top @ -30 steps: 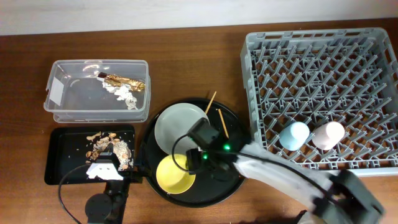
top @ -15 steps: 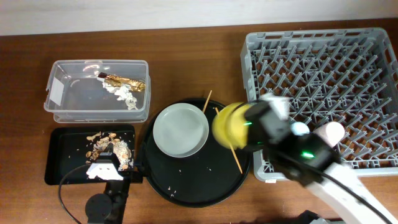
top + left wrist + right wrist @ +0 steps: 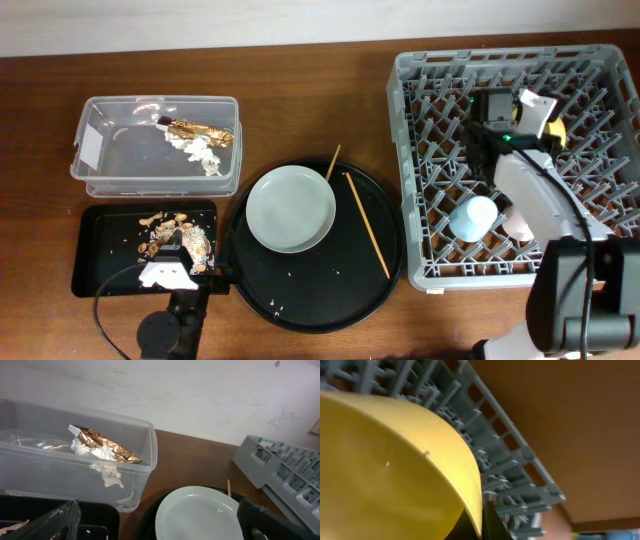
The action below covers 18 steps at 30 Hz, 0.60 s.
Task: Sort waste into correct bins and load items into the dishwasher rack
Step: 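Grasp the yellow bowl with the right gripper and place it in the rack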
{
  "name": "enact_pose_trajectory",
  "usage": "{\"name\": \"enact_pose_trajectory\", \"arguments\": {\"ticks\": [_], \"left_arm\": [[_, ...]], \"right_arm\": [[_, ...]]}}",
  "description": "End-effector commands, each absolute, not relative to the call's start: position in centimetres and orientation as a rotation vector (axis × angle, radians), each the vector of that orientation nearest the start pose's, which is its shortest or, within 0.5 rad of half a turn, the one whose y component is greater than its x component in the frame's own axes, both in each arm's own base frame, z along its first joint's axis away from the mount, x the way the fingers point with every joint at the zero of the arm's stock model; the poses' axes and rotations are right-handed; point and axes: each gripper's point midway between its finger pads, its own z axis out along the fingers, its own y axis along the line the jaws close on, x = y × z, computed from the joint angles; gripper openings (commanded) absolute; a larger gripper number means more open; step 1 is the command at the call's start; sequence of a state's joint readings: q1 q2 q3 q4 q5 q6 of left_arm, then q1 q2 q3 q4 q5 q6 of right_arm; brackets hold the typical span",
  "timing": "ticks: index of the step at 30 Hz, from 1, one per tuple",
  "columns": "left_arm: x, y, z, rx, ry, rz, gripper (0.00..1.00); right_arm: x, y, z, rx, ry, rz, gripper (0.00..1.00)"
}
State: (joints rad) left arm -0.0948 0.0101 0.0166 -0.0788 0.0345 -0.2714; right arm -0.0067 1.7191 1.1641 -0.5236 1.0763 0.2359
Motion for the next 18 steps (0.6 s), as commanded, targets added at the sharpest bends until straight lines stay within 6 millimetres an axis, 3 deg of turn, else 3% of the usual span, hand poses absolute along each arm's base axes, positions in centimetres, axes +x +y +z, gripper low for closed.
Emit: {"name": "enact_pose_trajectory", "arguments": {"ticks": [1,2,4,5,6,9,11,13,16,18], "left_arm": [[24.4,-2.9,15.7,-0.108,1.651,-0.296,0.99],[24.4,-2.9,15.7,-0.108,1.650,-0.296,0.99],[24.4,-2.9,15.7,-0.107,1.651,-0.295,0.99],[24.4,-2.9,15.7,-0.107,1.651,-0.295,0.99],[24.4,-2.9,15.7,-0.108,1.651,-0.296,0.99],[24.4,-2.9,15.7,-0.107,1.651,-0.295,0.99],[24.4,-2.9,15.7,-0.108,1.651,-0.296,0.99],[24.4,-2.9,15.7,-0.108,1.651,-0.296,0.99],[24.4,-2.9,15.7,-0.108,1.651,-0.296,0.99],[24.4,-2.9,15.7,-0.108,1.651,-0.296,0.99]], "right_arm": [[37.9,-10.3,12.7,0.375,2.377,-1.160,0.04],[37.7,-8.7,12.5,0.326,2.395,-1.154,0.04],[36.8,-6.8,12.3,0.295,2.418,-1.146,0.15],[36.1,-5.8,12.3,0.315,2.443,-1.117,0.52],[35.6,-4.7,12.9,0.351,2.488,-1.052,0.57],[35.1,-2.0,15.1,0.372,2.612,-0.849,0.66],[35.0,1.0,17.0,0.348,2.694,-0.640,0.69],[34.7,4.8,17.4,0.209,2.796,-0.422,0.70],[31.3,15.0,15.4,-0.138,2.981,0.123,0.73],[29.1,20.2,13.7,-0.240,3.018,0.366,0.73]]}}
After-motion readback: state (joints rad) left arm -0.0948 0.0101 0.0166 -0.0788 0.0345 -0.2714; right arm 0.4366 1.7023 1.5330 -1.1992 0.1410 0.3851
